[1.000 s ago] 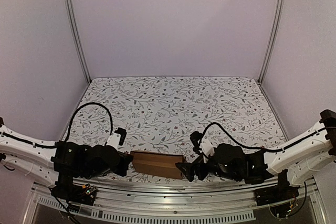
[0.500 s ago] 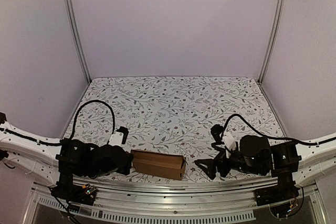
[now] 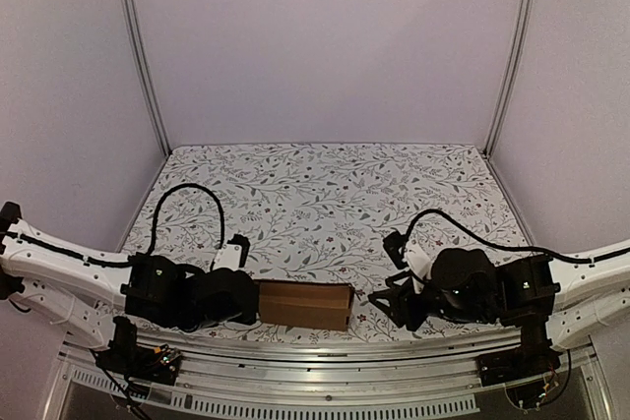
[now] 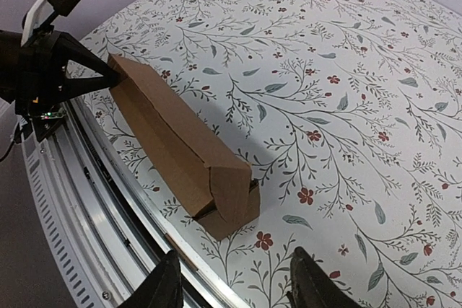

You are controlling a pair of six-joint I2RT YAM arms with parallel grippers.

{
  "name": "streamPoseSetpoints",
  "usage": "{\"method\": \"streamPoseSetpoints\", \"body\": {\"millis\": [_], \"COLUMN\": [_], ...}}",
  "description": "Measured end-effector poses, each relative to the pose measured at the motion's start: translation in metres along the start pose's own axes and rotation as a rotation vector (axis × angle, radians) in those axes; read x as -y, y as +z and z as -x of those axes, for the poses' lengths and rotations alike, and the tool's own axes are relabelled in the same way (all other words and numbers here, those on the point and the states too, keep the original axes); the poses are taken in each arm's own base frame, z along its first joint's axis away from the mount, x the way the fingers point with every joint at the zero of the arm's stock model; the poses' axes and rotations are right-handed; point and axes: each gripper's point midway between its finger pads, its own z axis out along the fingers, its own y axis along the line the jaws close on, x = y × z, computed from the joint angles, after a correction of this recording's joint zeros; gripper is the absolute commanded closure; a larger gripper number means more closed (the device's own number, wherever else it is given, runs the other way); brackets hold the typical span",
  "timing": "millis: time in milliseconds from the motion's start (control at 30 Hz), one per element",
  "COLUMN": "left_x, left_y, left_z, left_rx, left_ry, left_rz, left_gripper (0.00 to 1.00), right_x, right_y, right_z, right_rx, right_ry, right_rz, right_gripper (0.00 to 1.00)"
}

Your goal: Fold the paper box

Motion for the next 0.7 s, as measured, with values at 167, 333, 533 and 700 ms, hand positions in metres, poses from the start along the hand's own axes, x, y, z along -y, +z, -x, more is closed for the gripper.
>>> {"method": "streamPoseSetpoints", "body": {"millis": [167, 333, 533, 700], "left_x": [0.005, 0.005, 0.005, 0.005], "left_y": [0.001, 0.0, -0.001, -0.002], "left_z": [-0.002, -0.005, -0.006, -0.006], "left_rx": [-0.008, -0.013, -0.014, -0.012], "left_ry": [-0.017, -0.029, -0.04, -0.044], "left_rz": [0.01, 0.013, 0.016, 0.016], "left_gripper": [1.0, 1.0, 1.0, 1.0], "right_x": [-0.009, -0.009, -0.005, 0.0], "right_y": [0.016, 0.028, 0.039, 0.045], "right_z": [0.0, -0.001, -0.006, -0.017], "right_rx": [-0.041, -0.076, -0.11, -0.15], "right_ry": [-0.015, -0.039, -0.062, -0.079], "right_rz": [-0.016, -0.062, -0.117, -0.151], "right_gripper": [0.58, 0.64, 0.75, 0.87]}}
